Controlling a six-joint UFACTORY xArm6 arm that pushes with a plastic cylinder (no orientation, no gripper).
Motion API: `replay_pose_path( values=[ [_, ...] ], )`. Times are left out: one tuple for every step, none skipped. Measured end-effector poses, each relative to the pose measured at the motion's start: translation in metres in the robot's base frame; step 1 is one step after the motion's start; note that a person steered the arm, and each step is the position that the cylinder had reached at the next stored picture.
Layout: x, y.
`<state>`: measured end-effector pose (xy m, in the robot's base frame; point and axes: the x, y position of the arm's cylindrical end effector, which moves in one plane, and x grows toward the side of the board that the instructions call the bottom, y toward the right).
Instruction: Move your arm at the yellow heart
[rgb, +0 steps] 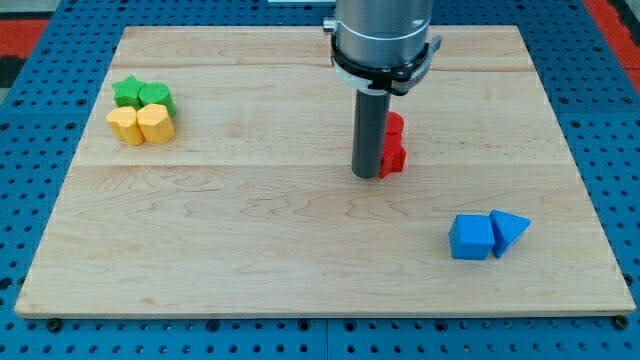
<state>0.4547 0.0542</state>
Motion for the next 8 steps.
replay_pose_path(
  values=[
    [0.021, 0.005],
    [-0.005, 0.015],
    [-0.049, 0.028],
    [-0.024, -0.012],
    [0.047, -0.098],
    [0.064, -0.236],
    [0.049, -0.326],
    [0.033, -0.359]
  ],
)
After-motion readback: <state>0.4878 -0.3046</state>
